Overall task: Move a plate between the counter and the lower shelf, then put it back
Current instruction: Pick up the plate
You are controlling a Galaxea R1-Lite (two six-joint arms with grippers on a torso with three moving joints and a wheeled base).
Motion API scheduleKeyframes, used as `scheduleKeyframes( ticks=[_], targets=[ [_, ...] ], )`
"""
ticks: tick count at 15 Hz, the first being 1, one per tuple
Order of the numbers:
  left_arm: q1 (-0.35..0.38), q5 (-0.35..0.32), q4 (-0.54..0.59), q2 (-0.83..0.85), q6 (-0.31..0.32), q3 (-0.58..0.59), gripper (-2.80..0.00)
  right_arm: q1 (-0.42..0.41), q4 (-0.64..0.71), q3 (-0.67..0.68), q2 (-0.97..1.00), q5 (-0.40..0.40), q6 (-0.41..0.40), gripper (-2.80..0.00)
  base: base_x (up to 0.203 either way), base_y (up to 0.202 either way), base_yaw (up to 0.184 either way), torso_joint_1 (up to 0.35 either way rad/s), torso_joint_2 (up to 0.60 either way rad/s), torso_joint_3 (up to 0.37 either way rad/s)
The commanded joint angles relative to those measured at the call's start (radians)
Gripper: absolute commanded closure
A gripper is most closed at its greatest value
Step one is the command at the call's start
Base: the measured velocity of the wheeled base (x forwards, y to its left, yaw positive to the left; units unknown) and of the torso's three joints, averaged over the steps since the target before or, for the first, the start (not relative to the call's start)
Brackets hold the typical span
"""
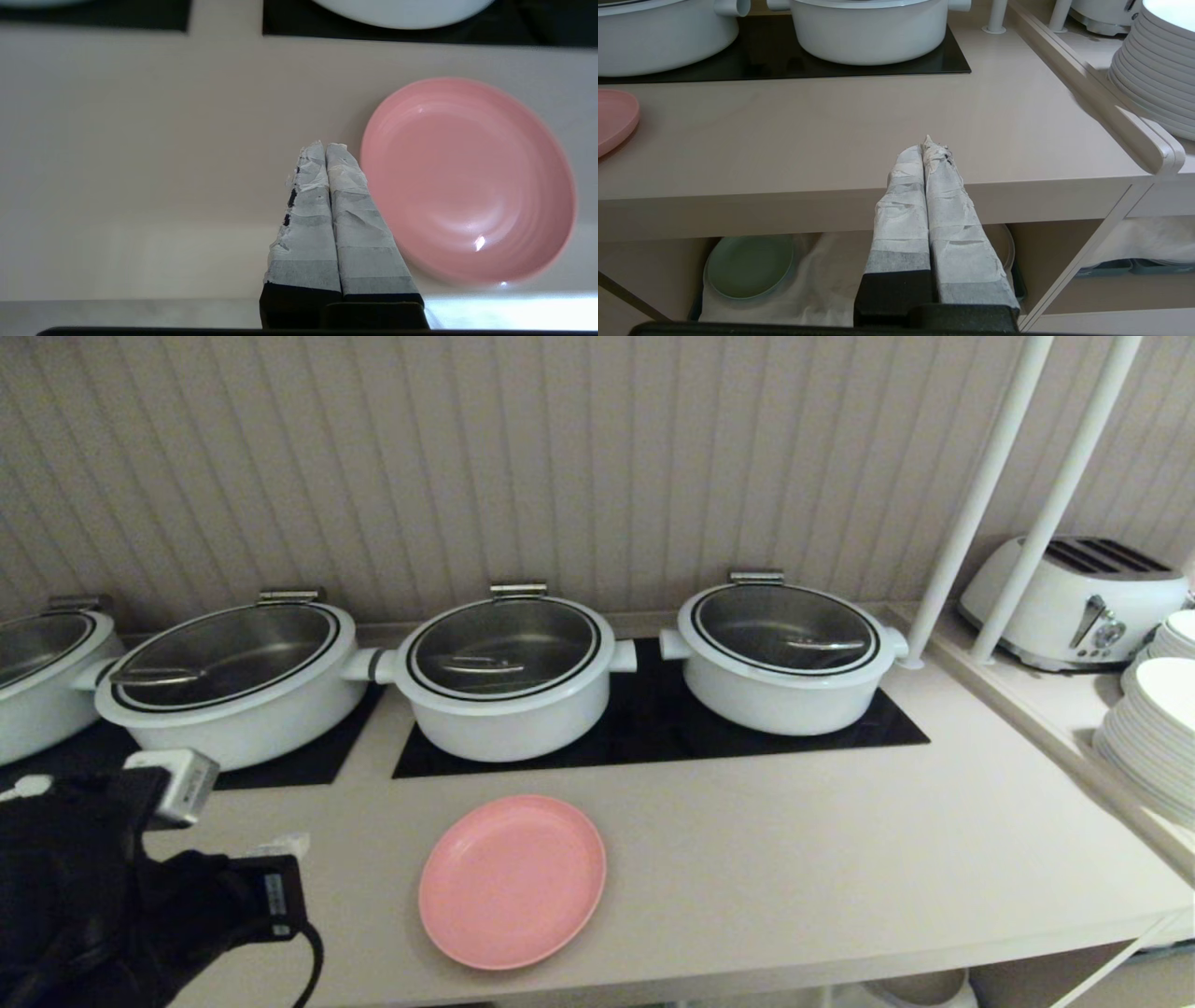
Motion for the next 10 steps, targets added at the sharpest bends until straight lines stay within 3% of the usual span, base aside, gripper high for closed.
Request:
scheduleKeyframes(
  ticks=[1,3,4,7,10],
  targets=[
    [0.0,-0.001,-0.004,-0.184,0.096,0.052,0.0,0.0,0.0,0.0,0.001,0.0,0.0,0.0,0.0,0.0,0.0,0.0,0.0,0.0],
    [0.027,-0.035,0.0,-0.283,0.155,0.076,0.0,0.001,0.0,0.0,0.001,0.0,0.0,0.0,0.0,0.0,0.0,0.0,0.0,0.0],
    [0.079,-0.087,0.0,-0.328,0.188,0.097,0.0,0.0,0.0,0.0,0.001,0.0,0.0,0.0,0.0,0.0,0.0,0.0,0.0,0.0],
    [0.283,-0.323,-0.001,-0.5,0.315,0.178,0.0,0.0,0.0,0.0,0.001,0.0,0.0,0.0,0.0,0.0,0.0,0.0,0.0,0.0],
    [0.421,-0.489,0.089,-0.731,0.348,0.23,0.0,0.0,0.0,0.0,0.001,0.0,0.0,0.0,0.0,0.0,0.0,0.0,0.0,0.0]
  ],
)
